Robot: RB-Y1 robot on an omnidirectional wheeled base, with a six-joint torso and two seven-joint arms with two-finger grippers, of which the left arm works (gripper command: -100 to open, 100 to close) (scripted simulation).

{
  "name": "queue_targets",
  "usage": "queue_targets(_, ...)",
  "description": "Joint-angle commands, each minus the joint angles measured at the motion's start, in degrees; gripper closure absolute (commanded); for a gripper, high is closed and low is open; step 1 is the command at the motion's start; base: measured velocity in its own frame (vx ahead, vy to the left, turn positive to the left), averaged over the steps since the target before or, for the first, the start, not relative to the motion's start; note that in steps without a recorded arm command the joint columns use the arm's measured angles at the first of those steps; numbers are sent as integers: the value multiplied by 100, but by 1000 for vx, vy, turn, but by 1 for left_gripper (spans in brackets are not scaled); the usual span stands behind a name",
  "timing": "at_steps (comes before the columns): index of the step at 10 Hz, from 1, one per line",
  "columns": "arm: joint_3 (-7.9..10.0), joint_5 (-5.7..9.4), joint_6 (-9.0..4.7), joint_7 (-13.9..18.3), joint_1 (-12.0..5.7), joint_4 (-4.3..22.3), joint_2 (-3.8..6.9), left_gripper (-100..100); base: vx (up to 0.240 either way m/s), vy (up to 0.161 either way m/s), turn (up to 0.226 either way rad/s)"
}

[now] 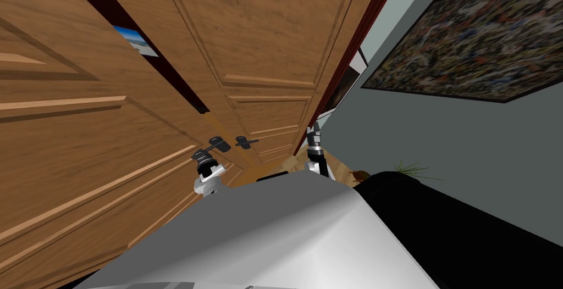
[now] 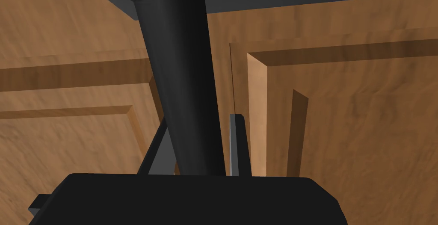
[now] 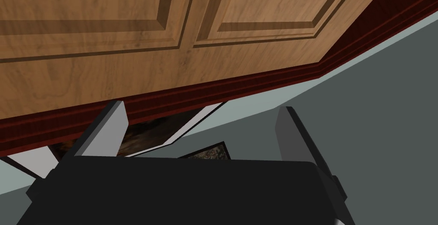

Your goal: Push the door open

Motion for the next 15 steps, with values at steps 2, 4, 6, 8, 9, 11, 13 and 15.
queue_targets(2, 151, 35, -136, -37, -47, 100, 250, 100, 1, -3, -3)
queue_targets(4, 273, 36, -184, -106, -105, 121, 268, 100, -2, 30, -42)
queue_targets(6, 273, 36, -184, -106, -105, 121, 268, 100, 4, 17, 15)
queue_targets(8, 273, 36, -184, -106, -105, 121, 268, 100, -4, 1, -10)
queue_targets(9, 273, 36, -184, -106, -105, 121, 268, 100, -7, 3, -7)
queue_targets(11, 395, 37, -233, -177, -164, 142, 285, 100, 5, 19, -32)
queue_targets(13, 395, 37, -233, -177, -164, 142, 285, 100, 4, 26, 4)
queue_targets(15, 395, 37, -233, -177, -164, 142, 285, 100, -4, -2, 13)
